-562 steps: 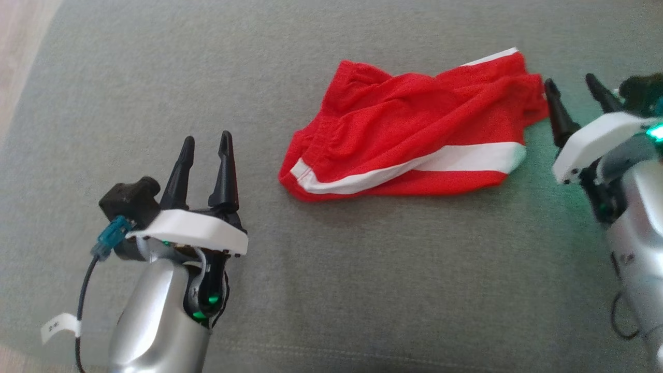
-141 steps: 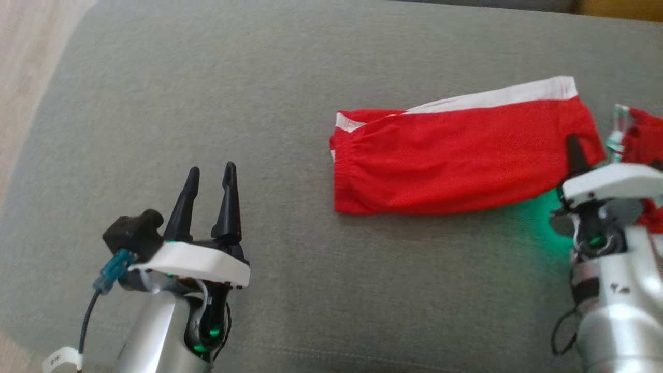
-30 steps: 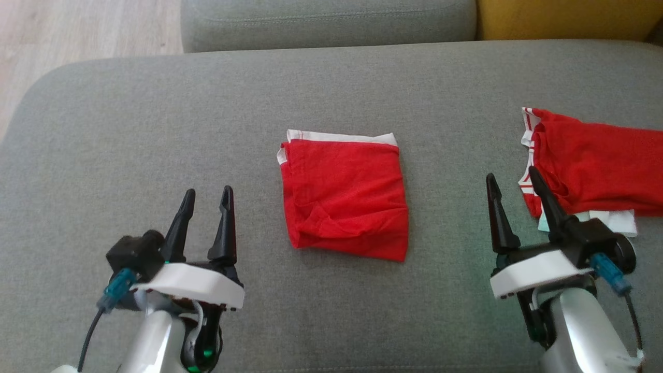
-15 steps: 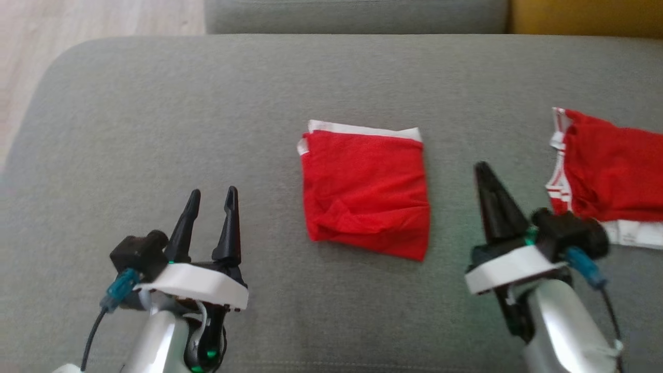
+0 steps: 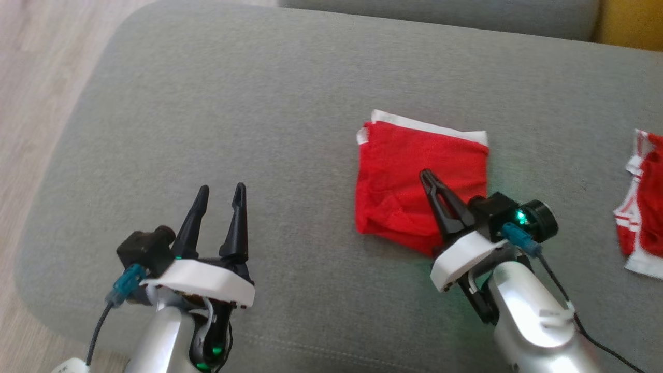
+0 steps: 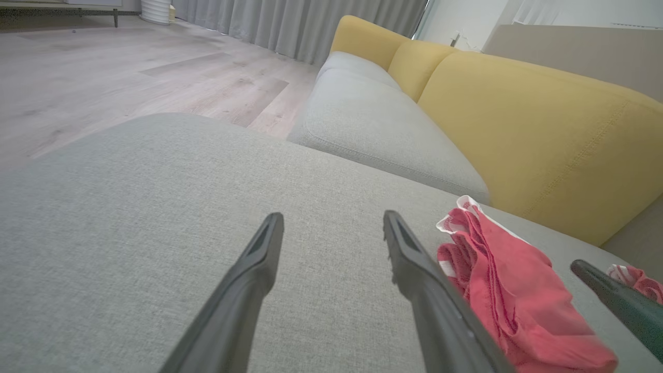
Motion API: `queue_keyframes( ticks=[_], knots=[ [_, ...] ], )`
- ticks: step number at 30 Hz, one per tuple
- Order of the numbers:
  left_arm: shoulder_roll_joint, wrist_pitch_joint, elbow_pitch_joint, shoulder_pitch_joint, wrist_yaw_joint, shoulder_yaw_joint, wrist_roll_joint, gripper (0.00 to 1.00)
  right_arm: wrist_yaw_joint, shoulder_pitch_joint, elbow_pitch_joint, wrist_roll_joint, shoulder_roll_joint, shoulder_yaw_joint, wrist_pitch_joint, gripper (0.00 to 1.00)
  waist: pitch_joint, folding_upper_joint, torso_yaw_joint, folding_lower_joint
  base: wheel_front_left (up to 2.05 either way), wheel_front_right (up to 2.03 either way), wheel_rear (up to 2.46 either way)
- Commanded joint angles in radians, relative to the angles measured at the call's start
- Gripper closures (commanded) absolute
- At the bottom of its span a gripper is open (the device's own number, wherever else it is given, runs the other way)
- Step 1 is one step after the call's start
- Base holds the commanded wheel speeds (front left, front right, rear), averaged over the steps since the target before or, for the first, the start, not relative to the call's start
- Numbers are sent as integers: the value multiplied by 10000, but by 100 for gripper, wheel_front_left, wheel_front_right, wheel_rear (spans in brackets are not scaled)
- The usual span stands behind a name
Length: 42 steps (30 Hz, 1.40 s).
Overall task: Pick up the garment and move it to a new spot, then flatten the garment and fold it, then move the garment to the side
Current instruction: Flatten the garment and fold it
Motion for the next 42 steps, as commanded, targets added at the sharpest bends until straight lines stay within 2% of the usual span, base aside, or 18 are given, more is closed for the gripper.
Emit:
queue_keyframes(
  ticks=[1,10,15,23,29,35,42],
  knots=[
    [76,-122,-318,-455,56,221,-92,0,19,-367,48,-78,22,299,-53,100,46,0,241,0,0,0,0],
    [76,-122,-247,-387,88,128,-154,0,19,-756,1801,94,-10,540,78,100,9,0,503,0,0,0,0],
    [75,-122,-219,-364,101,146,-138,0,19,-819,2270,696,31,1467,-15,100,-36,0,468,0,0,0,0],
    [75,-122,-196,-349,97,122,-82,0,19,-968,2211,2051,64,3513,-152,100,-159,0,273,0,0,0,0],
    [75,-122,-192,-311,112,155,-42,0,19,-1290,2334,2768,68,4273,-180,100,-208,0,115,0,0,0,0],
    [75,-122,-307,-287,99,408,-23,0,19,-1607,1734,3175,36,3575,-364,100,-256,0,-341,0,0,0,0],
    [75,-122,-530,-357,32,599,69,0,19,-1206,338,2497,-383,1619,-405,100,-398,0,-1165,0,0,0,0]
  ],
)
